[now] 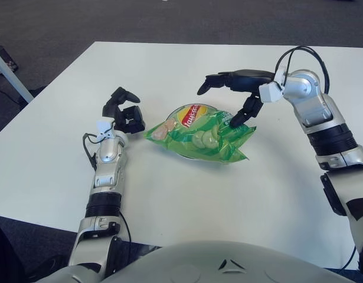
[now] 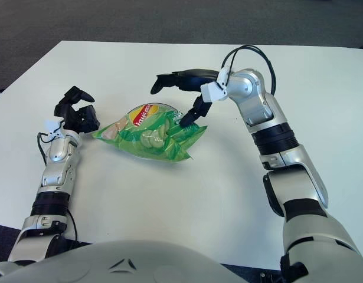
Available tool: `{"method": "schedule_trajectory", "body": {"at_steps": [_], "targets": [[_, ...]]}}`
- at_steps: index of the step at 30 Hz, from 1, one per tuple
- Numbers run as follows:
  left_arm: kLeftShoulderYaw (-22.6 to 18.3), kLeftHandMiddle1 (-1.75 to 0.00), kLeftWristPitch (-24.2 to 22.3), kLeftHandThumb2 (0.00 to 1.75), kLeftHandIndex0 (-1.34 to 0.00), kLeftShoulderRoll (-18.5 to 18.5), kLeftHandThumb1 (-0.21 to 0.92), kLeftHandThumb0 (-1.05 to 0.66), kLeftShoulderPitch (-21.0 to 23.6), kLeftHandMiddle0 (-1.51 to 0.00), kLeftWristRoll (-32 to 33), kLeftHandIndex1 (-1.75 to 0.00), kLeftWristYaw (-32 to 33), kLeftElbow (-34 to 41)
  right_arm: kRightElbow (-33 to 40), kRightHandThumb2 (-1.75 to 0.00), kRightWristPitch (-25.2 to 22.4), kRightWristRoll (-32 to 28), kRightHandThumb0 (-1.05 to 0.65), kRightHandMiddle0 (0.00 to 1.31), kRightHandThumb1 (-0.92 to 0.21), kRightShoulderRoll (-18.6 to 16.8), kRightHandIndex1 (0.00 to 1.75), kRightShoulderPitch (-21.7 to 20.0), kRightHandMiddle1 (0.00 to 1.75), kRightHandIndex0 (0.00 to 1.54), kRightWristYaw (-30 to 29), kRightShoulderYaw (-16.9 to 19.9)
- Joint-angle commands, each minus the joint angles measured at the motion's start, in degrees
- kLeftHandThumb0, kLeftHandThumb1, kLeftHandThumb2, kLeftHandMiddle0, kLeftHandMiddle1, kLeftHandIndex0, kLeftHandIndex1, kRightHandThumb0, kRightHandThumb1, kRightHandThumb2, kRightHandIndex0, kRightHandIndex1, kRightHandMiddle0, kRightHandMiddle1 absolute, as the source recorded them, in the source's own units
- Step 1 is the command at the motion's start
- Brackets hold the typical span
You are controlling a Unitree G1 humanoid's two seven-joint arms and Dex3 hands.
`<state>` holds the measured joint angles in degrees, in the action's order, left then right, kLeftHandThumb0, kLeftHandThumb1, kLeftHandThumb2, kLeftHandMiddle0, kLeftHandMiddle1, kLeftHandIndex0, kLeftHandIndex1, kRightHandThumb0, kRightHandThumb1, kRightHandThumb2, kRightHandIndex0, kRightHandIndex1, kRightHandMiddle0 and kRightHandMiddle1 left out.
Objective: Put the snack into the plate.
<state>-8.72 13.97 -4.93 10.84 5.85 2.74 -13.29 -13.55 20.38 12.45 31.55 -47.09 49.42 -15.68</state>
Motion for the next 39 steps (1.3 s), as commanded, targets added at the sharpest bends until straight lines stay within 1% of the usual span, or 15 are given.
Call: {"method": "schedule_trajectory", "body": {"at_steps": [1, 3, 5, 9, 11, 14, 17, 18, 21, 26, 29, 30, 33, 36, 39], "targets": [[0.6, -1.75, -0.2, 1.38, -0.66, 2.9, 0.26, -0.5, -6.8, -1.34, 0.0, -1.75, -0.2, -4.6, -0.6, -0.52, 0.4, -1.1, -0.93, 0.0, -0.69, 1.8, 0.16, -2.3, 0.72, 0.03, -0.5, 2.4], [0.6, -1.75, -0.2, 1.38, -0.66, 2.9, 0.26, -0.5, -6.9, -1.34, 0.0, -1.75, -0.2, -4.5, -0.1, -0.5, 0.6, -1.3, -0.94, 0.0, -0.7, 2.6, 0.16, -2.6, 0.72, 0.04, -0.4, 3.2], [0.6, -1.75, -0.4, 1.38, -0.66, 3.0, 0.26, -0.5, -6.8, -1.34, 0.1, -1.75, -0.1, -4.6, 2.0, -0.49, 0.7, -2.4, -0.94, 0.0, -0.71, 4.7, 0.17, -2.8, 0.71, 0.05, 0.4, 5.0], [0.6, -1.75, -0.5, 1.38, -0.66, 2.9, 0.26, -0.5, -6.8, -1.34, 0.2, -1.75, -0.3, -4.6, 0.2, -0.44, 4.6, -3.1, -0.96, 0.0, -0.75, 5.4, 0.23, -4.1, 0.74, 0.1, 0.5, 5.3], [0.6, -1.75, -0.4, 1.38, -0.66, 2.9, 0.26, -0.5, -6.8, -1.34, 0.3, -1.75, -0.4, -4.7, -1.9, -0.37, 6.6, -4.1, -0.99, 0.0, -0.79, 6.3, 0.43, -5.2, 0.79, 0.08, 1.5, 5.5], [0.5, -1.75, -0.4, 1.38, -0.66, 2.9, 0.27, -0.5, -6.8, -1.34, 0.4, -1.75, -0.4, -4.7, -3.9, -0.32, 8.3, -5.1, -1.01, 0.0, -0.82, 7.6, 0.61, -6.3, 0.82, 0.05, 2.7, 5.8], [0.5, -1.75, -0.5, 1.38, -0.66, 2.9, 0.27, -0.5, -6.8, -1.34, 0.5, -1.75, -0.4, -4.7, -4.4, -0.3, 8.3, -5.8, -1.03, 0.0, -0.83, 8.7, 0.69, -7.1, 0.83, 0.04, 4.1, 5.8], [0.5, -1.75, -0.6, 1.38, -0.66, 2.9, 0.27, -0.5, -6.8, -1.34, 0.5, -1.75, -0.4, -4.6, -4.3, -0.3, 7.5, -6.2, -1.04, 0.0, -0.83, 8.9, 0.7, -7.3, 0.82, 0.04, 5.0, 5.7], [0.4, -1.75, -0.9, 1.38, -0.65, 3.0, 0.27, -0.5, -6.8, -1.34, 0.4, -1.75, -0.1, -4.6, -4.0, -0.28, 5.5, -7.1, -1.04, 0.0, -0.83, 9.5, 0.68, -7.5, 0.77, 0.01, 6.5, 5.8], [0.5, -1.75, -1.1, 1.37, -0.65, 2.9, 0.27, -0.5, -6.7, -1.34, 0.0, -1.75, 0.3, -4.5, -5.1, -0.27, 3.2, -6.2, -1.05, 0.0, -0.82, 9.6, 0.54, -6.3, 0.73, 0.0, 4.8, 6.5], [0.5, -1.75, -1.1, 1.37, -0.65, 2.9, 0.27, -0.5, -6.7, -1.35, 0.0, -1.75, 0.3, -4.5, -5.4, -0.26, 2.8, -5.9, -1.05, 0.0, -0.81, 9.7, 0.49, -6.2, 0.72, 0.0, 4.4, 6.5], [0.6, -1.75, -1.1, 1.37, -0.65, 2.8, 0.27, -0.5, -6.7, -1.35, -0.2, -1.75, 0.3, -4.4, -5.6, -0.26, 2.5, -4.9, -1.05, 0.0, -0.81, 10.1, 0.48, -6.2, 0.72, 0.0, 3.7, 6.5], [0.7, -1.75, -1.2, 1.37, -0.65, 2.5, 0.27, -0.5, -6.9, -1.35, -0.5, -1.75, 0.2, -4.2, -6.0, -0.27, 1.5, -3.0, -1.01, 0.0, -0.8, 11.1, 0.38, -6.4, 0.7, 0.0, 2.7, 6.3], [0.7, -1.75, -1.3, 1.37, -0.65, 2.5, 0.28, -0.5, -7.0, -1.35, -0.4, -1.75, 0.0, -4.1, -6.4, -0.27, 0.2, -3.4, -0.96, 0.0, -0.8, 11.0, 0.33, -6.7, 0.7, 0.0, 3.0, 6.4], [0.6, -1.75, -1.4, 1.37, -0.65, 2.5, 0.28, -0.5, -7.0, -1.35, -0.3, -1.75, -0.1, -4.1, -7.0, -0.43, -1.2, -3.9, -0.87, 0.0, -0.72, 10.5, 0.23, -6.8, 0.72, 0.02, 2.5, 6.7]]}}
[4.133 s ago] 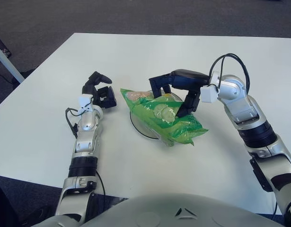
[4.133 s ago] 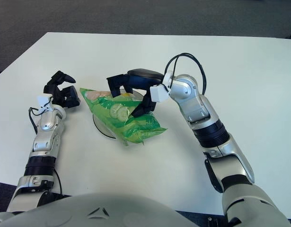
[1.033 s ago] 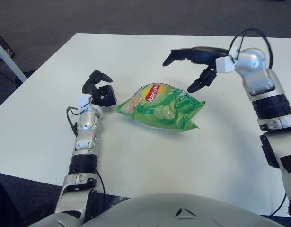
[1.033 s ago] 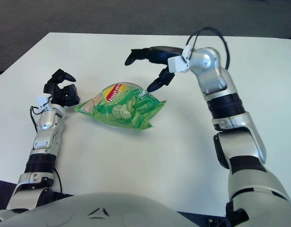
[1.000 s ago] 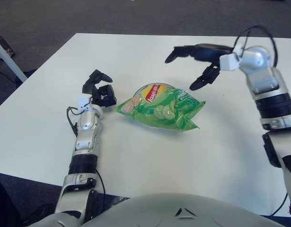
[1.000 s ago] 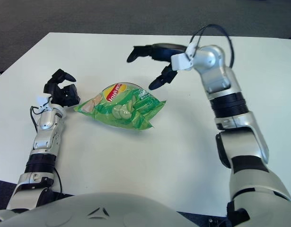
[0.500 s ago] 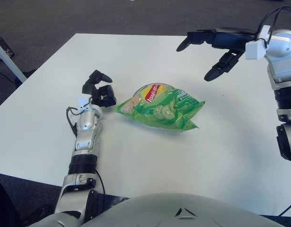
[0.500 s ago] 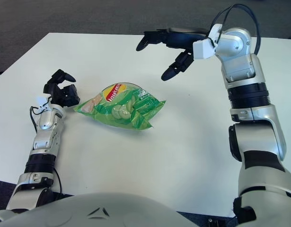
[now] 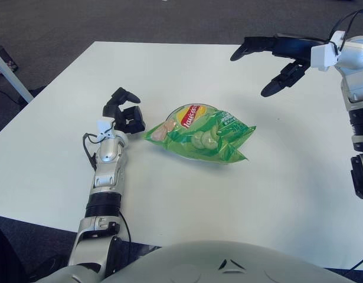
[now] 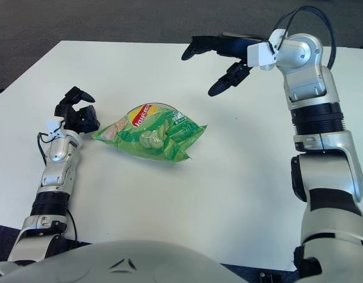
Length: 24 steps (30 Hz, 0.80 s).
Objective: Put the snack into the plate.
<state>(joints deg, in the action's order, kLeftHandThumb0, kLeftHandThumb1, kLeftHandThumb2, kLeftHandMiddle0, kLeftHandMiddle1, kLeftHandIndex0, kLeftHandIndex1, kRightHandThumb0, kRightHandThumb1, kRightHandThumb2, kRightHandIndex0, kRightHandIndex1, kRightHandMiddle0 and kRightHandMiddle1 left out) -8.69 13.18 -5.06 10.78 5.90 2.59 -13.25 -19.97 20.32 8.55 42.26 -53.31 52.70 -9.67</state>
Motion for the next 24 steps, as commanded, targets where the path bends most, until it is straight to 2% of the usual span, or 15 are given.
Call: {"method": "schedule_trajectory", "body": {"at_steps": [1, 10, 18, 24], "targets": [[0.6, -1.75, -0.6, 1.37, -0.65, 2.6, 0.28, -0.5, -6.9, -1.35, -0.3, -1.75, 0.0, -4.2, -1.1, -0.45, -1.4, 0.2, -0.86, 0.0, -0.71, -0.6, 0.22, -0.4, 0.73, 0.02, -1.9, 1.0], [0.7, -1.75, -0.9, 1.37, -0.65, 2.8, 0.28, -0.5, -7.4, -1.35, -0.5, -1.75, 0.4, -3.4, -3.5, -0.61, -0.4, 0.7, -0.77, 0.0, -0.67, -2.3, 0.24, 2.5, 0.94, 0.12, -10.4, 3.0], [0.5, -1.75, -1.4, 1.37, -0.65, 2.9, 0.27, -0.5, -7.4, -1.36, -0.7, -1.75, 1.1, -2.9, -2.7, -0.62, -1.6, 0.0, -0.77, 0.0, -0.69, -2.7, 0.33, 4.4, 0.99, 0.16, -13.0, 3.5], [0.6, -1.75, -1.4, 1.37, -0.65, 2.7, 0.28, -0.5, -7.5, -1.36, -0.6, -1.75, 0.6, -2.8, -1.9, -0.63, -2.1, -1.1, -0.77, 0.0, -0.65, -2.9, 0.41, 5.2, 0.99, 0.13, -12.6, 4.1]]}}
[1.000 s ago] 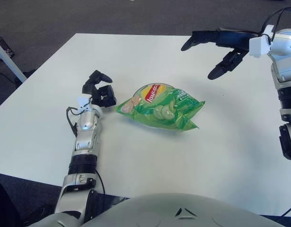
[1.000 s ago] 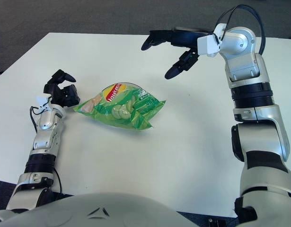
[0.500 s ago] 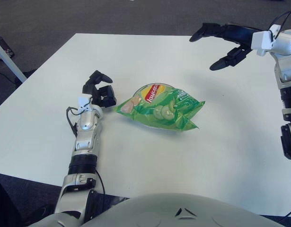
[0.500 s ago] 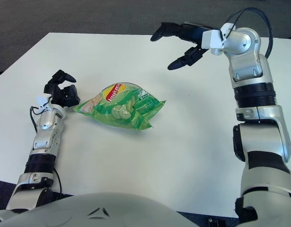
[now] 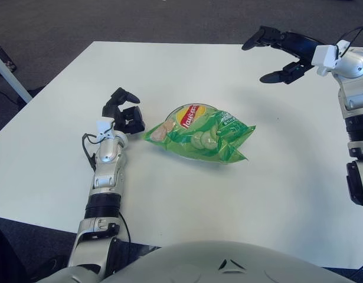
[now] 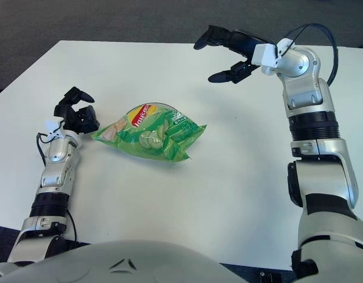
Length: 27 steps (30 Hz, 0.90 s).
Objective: Put the snack into the plate.
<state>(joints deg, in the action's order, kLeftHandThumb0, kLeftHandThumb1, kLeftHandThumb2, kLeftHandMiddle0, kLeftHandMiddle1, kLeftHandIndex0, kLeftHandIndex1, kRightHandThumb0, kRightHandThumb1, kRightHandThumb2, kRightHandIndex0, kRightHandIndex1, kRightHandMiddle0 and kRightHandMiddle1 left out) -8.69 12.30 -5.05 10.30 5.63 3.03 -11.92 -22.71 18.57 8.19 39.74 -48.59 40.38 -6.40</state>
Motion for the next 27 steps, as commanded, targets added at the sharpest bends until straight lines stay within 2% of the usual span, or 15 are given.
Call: {"method": "schedule_trajectory", "body": {"at_steps": [1, 10, 15, 19, 24, 27], "targets": [[0.6, -1.75, -0.5, 1.36, -0.64, 2.7, 0.28, -0.49, -7.0, -1.36, -0.4, -1.75, 0.2, -4.1, 1.0, -0.64, -0.4, -0.9, -0.76, 0.0, -0.64, -0.4, 0.42, 0.7, 0.99, 0.12, -0.1, 0.9], [0.8, -1.75, -0.5, 1.35, -0.63, 2.3, 0.29, -0.49, -7.0, -1.36, -0.5, -1.75, -0.4, -4.3, 5.9, -0.67, -1.2, -3.2, -0.76, 0.0, -0.59, 0.1, 0.47, 3.3, 0.98, 0.08, 2.1, 1.3], [0.9, -1.75, -0.6, 1.34, -0.63, 2.4, 0.3, -0.49, -7.0, -1.36, -0.7, -1.75, -0.3, -4.2, 13.5, -0.65, -0.8, -5.0, -0.81, 0.0, -0.6, 1.9, 0.48, 5.9, 0.97, 0.07, 6.5, 0.6], [0.9, -1.75, -0.9, 1.34, -0.63, 2.4, 0.3, -0.49, -7.0, -1.36, -0.6, -1.75, -0.3, -4.1, 13.3, -0.63, 0.4, -6.1, -0.82, 0.0, -0.6, 1.9, 0.48, 5.9, 0.98, 0.05, 8.8, 0.5], [0.9, -1.75, -1.2, 1.34, -0.63, 2.4, 0.3, -0.49, -7.0, -1.35, -0.6, -1.75, -0.5, -4.0, 19.8, -0.66, -2.7, -6.5, -0.81, 0.0, -0.54, 1.2, 0.49, 10.1, 0.99, 0.04, 8.0, 1.0], [1.0, -1.75, -1.1, 1.34, -0.63, 2.5, 0.3, -0.49, -6.9, -1.35, -0.6, -1.75, -0.4, -4.1, 22.1, -0.67, -5.4, -6.1, -0.81, 0.0, -0.51, 0.6, 0.5, 11.0, 0.99, 0.03, 6.7, 1.5]]}}
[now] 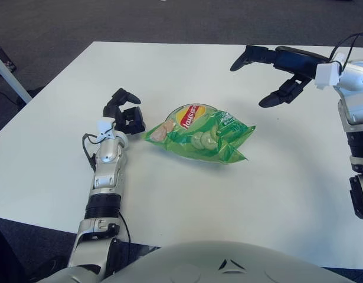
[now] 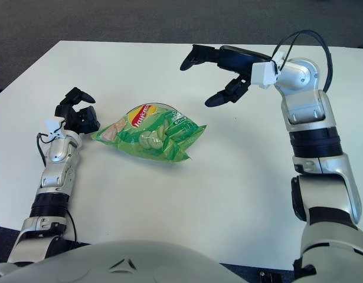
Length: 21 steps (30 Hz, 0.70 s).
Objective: Put the snack into the plate.
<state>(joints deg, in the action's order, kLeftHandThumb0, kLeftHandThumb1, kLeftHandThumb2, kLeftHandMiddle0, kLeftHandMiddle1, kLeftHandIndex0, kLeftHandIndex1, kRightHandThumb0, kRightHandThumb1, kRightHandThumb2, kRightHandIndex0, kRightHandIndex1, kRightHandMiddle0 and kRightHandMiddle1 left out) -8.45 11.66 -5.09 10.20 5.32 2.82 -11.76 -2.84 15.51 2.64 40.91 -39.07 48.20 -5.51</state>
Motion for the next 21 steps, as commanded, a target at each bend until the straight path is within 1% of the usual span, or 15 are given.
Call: {"method": "schedule_trajectory", "body": {"at_steps": [1, 5, 7, 10, 12, 17, 18, 19, 21], "targets": [[0.8, -1.75, -0.5, 1.34, -0.63, 2.5, 0.3, -0.49, -6.8, -1.35, -0.3, -1.75, -0.2, -4.3, 3.2, -0.68, -3.6, -0.9, -0.82, 0.0, -0.5, -0.9, 0.5, 1.9, 0.99, 0.03, -1.2, 0.6], [0.9, -1.75, -0.6, 1.35, -0.63, 2.7, 0.29, -0.49, -6.9, -1.35, -0.3, -1.75, -0.1, -4.1, 5.1, -0.69, -6.5, -2.0, -0.83, 0.0, -0.49, -0.9, 0.47, 2.5, 0.94, 0.01, 0.0, 0.6], [0.8, -1.75, -0.7, 1.35, -0.63, 2.8, 0.29, -0.49, -6.9, -1.35, -0.1, -1.75, -0.1, -4.0, 5.4, -0.69, -6.7, -1.8, -0.84, 0.0, -0.49, -1.5, 0.44, 2.5, 0.9, 0.0, 0.2, -0.1], [0.7, -1.75, -0.9, 1.35, -0.63, 3.1, 0.29, -0.49, -6.9, -1.35, 0.0, -1.75, 0.2, -3.9, 4.4, -0.69, -5.3, -1.7, -0.85, 0.0, -0.5, -2.8, 0.37, 2.8, 0.83, 0.0, 0.2, -1.4], [0.7, -1.75, -0.9, 1.35, -0.64, 3.1, 0.29, -0.49, -6.9, -1.35, 0.1, -1.75, 0.3, -3.9, 4.2, -0.68, -5.0, -2.0, -0.87, 0.0, -0.51, -3.0, 0.3, 2.7, 0.77, 0.0, 0.5, -1.6], [0.7, -1.75, -0.7, 1.35, -0.64, 3.3, 0.29, -0.49, -6.9, -1.35, 0.1, -1.75, 0.3, -3.8, 5.2, -0.65, -4.7, -2.3, -0.89, 0.0, -0.53, -3.2, 0.22, 3.4, 0.66, 0.0, 1.7, -2.4], [0.8, -1.75, -0.6, 1.35, -0.64, 3.3, 0.29, -0.49, -7.0, -1.35, 0.0, -1.75, 0.3, -3.8, 6.1, -0.65, -5.1, -1.5, -0.9, 0.0, -0.53, -3.5, 0.21, 3.8, 0.65, 0.0, 1.8, -3.5], [0.9, -1.75, -0.4, 1.35, -0.64, 3.3, 0.29, -0.49, -7.0, -1.35, 0.0, -1.75, 0.2, -3.8, 6.9, -0.64, -5.4, -1.0, -0.9, 0.0, -0.54, -3.8, 0.16, 4.1, 0.6, 0.0, 2.0, -4.3], [1.0, -1.75, -0.3, 1.35, -0.64, 3.4, 0.29, -0.49, -7.1, -1.35, -0.1, -1.75, 0.2, -3.8, 7.8, -0.63, -5.9, -0.3, -0.9, 0.0, -0.55, -3.9, 0.12, 4.5, 0.56, 0.0, 2.2, -5.4]]}}
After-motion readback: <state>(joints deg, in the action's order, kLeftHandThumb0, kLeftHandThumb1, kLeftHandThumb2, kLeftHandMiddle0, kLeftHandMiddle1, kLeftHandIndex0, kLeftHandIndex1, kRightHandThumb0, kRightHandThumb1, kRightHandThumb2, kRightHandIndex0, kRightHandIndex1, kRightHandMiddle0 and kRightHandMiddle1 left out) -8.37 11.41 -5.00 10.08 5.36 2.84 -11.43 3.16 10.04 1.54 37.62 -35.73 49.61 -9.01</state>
